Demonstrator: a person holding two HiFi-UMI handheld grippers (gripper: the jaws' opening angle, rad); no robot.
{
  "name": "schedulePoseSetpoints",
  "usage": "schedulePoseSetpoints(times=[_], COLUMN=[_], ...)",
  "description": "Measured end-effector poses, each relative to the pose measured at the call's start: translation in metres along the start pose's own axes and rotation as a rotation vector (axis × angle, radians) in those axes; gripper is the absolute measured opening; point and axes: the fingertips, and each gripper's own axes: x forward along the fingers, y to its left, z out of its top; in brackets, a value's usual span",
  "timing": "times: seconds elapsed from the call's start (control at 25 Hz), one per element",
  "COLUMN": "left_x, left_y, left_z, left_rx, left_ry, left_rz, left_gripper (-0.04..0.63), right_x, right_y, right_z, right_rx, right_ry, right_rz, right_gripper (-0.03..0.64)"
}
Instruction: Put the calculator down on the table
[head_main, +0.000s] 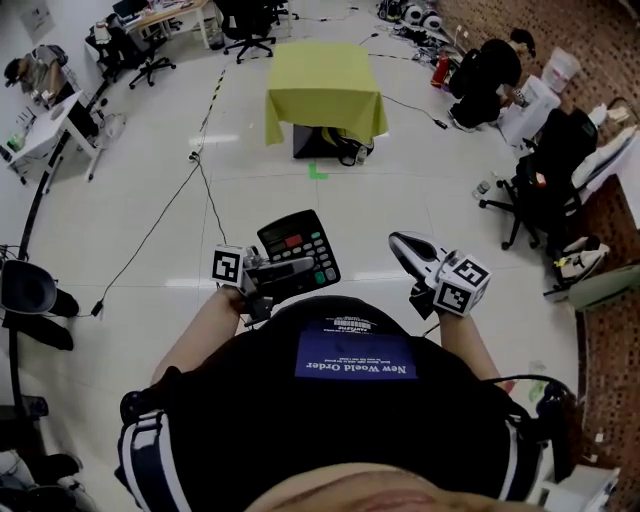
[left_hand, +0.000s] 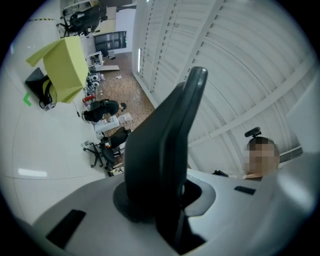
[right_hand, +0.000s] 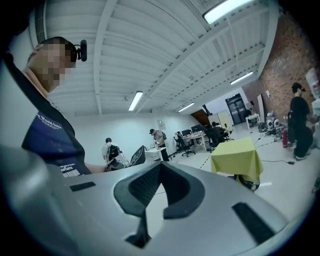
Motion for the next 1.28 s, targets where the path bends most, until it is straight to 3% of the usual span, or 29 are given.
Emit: schedulePoseSetpoints(times=[0.12, 0.44, 0.96, 1.28], left_x=[-0.047, -0.084, 0.013, 0.052], left_y=[0.000, 0.044, 0.112, 0.149], left_z=[0.051, 0.107, 0.231, 0.287], left_rx=[-0.015, -0.063, 0.026, 0.026], left_ry=[0.003, -0.032, -0.194, -0.211], left_rz=[0.005, 0.016, 0.159, 0.166], left_gripper=[0.087, 0.087, 0.087, 0.087], right_x=[0.066, 0.143, 0.180, 0.199], right_y=[0.003, -0.043, -0.215, -0.290], right_z=[0.019, 0.023, 0.086, 0.094], right_rx=[0.010, 0.038, -0.010, 0.032], right_ry=[0.017, 0.072, 0.069, 0.084], right_rz=[-0.006, 0.009, 0.245, 0.283], right_gripper=[-0.012, -0.012, -0.012, -0.012])
